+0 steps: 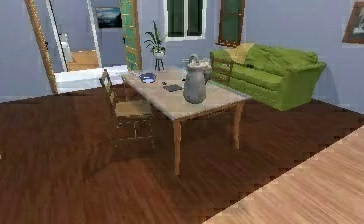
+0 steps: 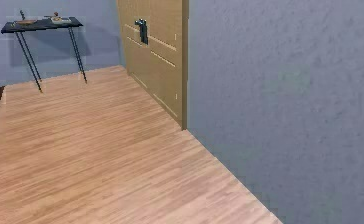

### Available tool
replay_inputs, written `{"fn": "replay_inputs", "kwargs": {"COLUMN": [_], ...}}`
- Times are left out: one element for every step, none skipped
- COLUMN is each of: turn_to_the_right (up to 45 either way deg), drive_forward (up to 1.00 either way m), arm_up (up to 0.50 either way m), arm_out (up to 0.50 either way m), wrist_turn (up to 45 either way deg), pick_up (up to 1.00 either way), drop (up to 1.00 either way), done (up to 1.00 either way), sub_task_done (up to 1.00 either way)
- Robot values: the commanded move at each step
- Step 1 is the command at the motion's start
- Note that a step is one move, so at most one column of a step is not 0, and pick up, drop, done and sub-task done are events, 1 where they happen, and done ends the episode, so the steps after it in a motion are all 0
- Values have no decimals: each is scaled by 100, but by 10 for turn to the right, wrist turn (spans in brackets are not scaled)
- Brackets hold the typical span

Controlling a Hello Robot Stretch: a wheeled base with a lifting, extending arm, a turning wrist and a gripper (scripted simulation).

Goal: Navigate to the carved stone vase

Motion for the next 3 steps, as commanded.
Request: {"fn": "replay_inputs", "kwargs": {"turn_to_the_right": [-30, 0, 120], "drive_forward": [0, 85, 0], "arm_up": [0, 0, 0], "arm_out": [0, 0, 0], "wrist_turn": [0, 0, 0], "pick_up": [0, 0, 0], "drop": [0, 0, 0], "done": [0, 0, 0], "sub_task_done": [0, 0, 0]}}
